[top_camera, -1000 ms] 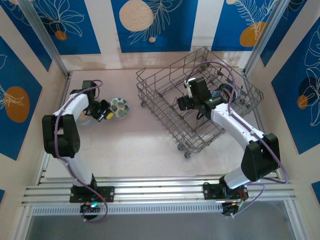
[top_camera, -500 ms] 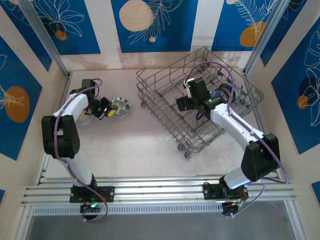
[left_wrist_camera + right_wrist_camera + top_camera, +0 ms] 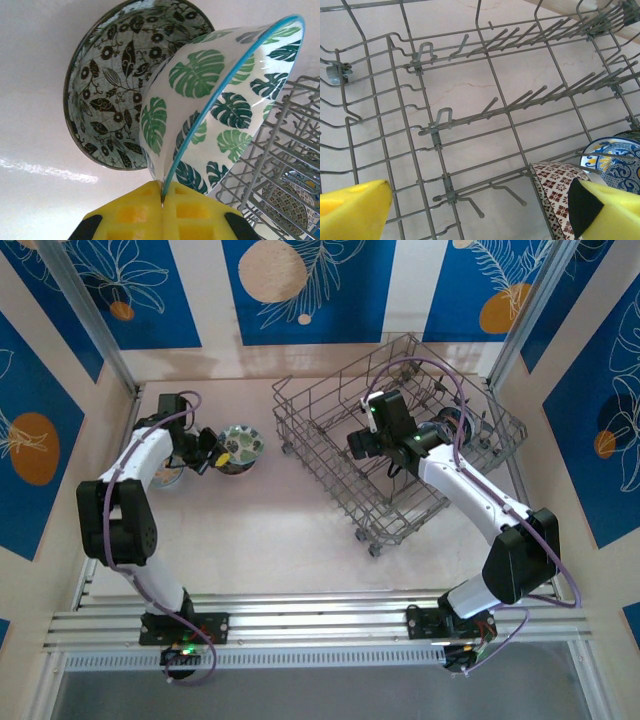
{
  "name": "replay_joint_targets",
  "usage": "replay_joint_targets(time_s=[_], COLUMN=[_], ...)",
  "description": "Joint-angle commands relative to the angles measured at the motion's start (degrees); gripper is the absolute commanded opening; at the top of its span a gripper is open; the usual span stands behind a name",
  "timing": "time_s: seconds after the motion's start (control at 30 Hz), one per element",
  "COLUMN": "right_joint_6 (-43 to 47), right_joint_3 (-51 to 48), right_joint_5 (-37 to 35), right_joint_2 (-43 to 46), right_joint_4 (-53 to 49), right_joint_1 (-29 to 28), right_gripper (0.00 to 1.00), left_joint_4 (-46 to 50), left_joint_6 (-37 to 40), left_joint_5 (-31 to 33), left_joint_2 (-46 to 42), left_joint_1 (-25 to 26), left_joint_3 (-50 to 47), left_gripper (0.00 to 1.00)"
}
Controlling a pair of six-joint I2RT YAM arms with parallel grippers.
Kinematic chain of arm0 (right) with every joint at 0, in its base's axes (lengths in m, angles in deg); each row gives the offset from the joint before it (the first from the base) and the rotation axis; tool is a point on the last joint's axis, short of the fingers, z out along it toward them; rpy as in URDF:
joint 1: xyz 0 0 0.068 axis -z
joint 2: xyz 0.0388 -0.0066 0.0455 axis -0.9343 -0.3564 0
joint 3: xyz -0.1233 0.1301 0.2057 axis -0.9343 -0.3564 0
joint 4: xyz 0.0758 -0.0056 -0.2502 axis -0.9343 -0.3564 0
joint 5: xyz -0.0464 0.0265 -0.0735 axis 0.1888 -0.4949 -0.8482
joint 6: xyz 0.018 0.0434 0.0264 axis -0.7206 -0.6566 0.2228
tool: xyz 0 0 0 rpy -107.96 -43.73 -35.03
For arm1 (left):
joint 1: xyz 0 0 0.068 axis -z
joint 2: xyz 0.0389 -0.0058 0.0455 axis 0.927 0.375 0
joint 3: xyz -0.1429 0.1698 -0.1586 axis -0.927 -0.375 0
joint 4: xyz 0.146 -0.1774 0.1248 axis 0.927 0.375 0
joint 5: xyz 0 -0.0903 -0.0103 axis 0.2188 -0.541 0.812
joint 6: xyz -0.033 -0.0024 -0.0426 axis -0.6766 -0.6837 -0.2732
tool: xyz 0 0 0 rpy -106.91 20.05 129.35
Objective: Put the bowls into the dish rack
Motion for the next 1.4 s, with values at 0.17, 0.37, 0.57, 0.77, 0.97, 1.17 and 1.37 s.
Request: replay_joint_targets(time_s=[0.17,0.37,0.57,0.77,0.97,1.17,1.37], right_joint_6=[-2.15,-5.0,-5.35,-7.42,-15.16,-23.82,-28.82], right_joint_3=[7.11,14.26,19.47,23.72,30.25,36.41,39.55], right_joint_5=[3.64,11.87,12.05,14.25,20.65,22.7,21.92], right_joint_2=[0.89,-1.83,-4.86,-7.25,-12.58,-19.28,-24.93], right_joint_4=[-4.7,-9.73,-12.56,-14.34,-16.94,-19.92,-22.39], right_joint_1=[-1.12,-3.13,-7.93,-12.79,-17.04,-21.71,-24.36], right_gripper=[0.92,0.91,0.89,0.89,0.84,0.83,0.83], left_joint_4=[-1.78,-1.35,-1.07,-0.75,0.08,0.67,2.26], left_joint_6=[1.87,3.72,5.1,6.76,8.45,10.07,12.19], left_joint_5=[-4.99,-5.45,-6.87,-8.64,-9.85,-11.21,-12.46], left_joint_2=[-5.88,-8.93,-9.63,-11.19,-13.0,-15.15,-17.22], left_joint_1=[-0.77,-1.3,-1.66,-2.36,-2.85,-3.78,-5.48], left_joint_3=[-1.79,-2.77,-4.49,-6.03,-8.04,-10.51,-12.73], left_gripper=[0.0,0.0,0.0,0.0,0.0,0.0,0.0])
